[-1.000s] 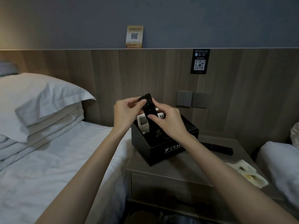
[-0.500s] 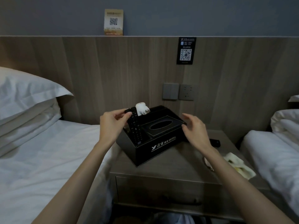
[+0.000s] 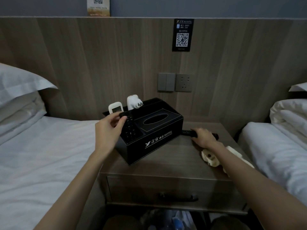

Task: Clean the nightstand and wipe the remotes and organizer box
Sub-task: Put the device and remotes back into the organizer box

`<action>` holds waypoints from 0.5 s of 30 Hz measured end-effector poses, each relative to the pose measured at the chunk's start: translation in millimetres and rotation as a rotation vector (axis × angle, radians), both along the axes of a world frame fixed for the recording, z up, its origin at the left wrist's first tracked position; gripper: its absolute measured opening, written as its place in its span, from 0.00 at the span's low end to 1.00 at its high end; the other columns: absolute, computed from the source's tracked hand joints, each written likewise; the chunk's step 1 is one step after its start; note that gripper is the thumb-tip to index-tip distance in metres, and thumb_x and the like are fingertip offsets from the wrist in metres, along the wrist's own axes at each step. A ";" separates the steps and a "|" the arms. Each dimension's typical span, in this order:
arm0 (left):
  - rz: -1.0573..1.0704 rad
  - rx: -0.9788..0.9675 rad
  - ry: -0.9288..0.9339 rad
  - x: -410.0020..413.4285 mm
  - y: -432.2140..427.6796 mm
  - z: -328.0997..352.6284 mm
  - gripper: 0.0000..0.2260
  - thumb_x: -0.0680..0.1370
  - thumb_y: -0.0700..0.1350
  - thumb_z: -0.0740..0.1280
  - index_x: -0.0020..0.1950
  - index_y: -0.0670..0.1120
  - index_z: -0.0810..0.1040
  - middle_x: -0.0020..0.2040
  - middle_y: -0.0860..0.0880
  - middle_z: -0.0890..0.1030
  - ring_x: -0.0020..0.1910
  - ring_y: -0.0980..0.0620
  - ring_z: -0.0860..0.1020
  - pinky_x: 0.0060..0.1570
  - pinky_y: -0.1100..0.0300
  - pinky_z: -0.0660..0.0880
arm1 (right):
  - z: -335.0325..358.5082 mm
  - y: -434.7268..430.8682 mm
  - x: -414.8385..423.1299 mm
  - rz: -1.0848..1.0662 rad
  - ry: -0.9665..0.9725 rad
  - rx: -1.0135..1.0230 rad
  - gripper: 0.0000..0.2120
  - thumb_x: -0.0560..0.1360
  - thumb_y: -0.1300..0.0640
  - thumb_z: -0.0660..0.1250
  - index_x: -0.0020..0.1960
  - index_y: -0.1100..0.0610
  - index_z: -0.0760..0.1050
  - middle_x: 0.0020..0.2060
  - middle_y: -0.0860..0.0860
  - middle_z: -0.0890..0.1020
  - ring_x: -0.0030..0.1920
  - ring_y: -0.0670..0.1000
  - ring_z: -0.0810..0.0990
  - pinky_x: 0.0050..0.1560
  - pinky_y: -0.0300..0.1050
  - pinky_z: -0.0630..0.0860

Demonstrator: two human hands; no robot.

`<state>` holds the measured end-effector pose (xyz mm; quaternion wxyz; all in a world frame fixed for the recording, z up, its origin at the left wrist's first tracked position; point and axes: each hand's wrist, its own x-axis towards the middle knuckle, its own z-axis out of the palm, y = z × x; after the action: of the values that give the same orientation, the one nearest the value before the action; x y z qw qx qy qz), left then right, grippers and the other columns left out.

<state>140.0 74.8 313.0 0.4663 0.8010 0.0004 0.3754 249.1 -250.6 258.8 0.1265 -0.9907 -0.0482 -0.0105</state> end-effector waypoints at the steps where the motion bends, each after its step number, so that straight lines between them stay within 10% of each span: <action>1: -0.004 -0.011 -0.005 -0.7 0.0 -0.5 0.11 0.77 0.44 0.70 0.58 0.45 0.83 0.45 0.51 0.84 0.43 0.63 0.80 0.48 0.73 0.74 | -0.8 0.1 1.6 0.004 -0.017 -0.025 0.18 0.78 0.56 0.63 0.68 0.55 0.71 0.63 0.58 0.75 0.64 0.60 0.72 0.66 0.57 0.68; 15: 0.100 0.014 0.043 -8.8 -8.5 17.9 0.09 0.74 0.45 0.72 0.54 0.50 0.84 0.40 0.50 0.84 0.43 0.57 0.81 0.51 0.63 0.75 | 55.7 24.3 -55.8 0.145 -0.235 0.271 0.22 0.74 0.58 0.72 0.65 0.58 0.72 0.59 0.56 0.73 0.60 0.57 0.74 0.62 0.50 0.71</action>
<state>131.2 66.3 330.9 0.4412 0.8111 0.0479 0.3810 193.3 -226.3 314.5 0.2526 -0.9506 -0.1320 -0.1232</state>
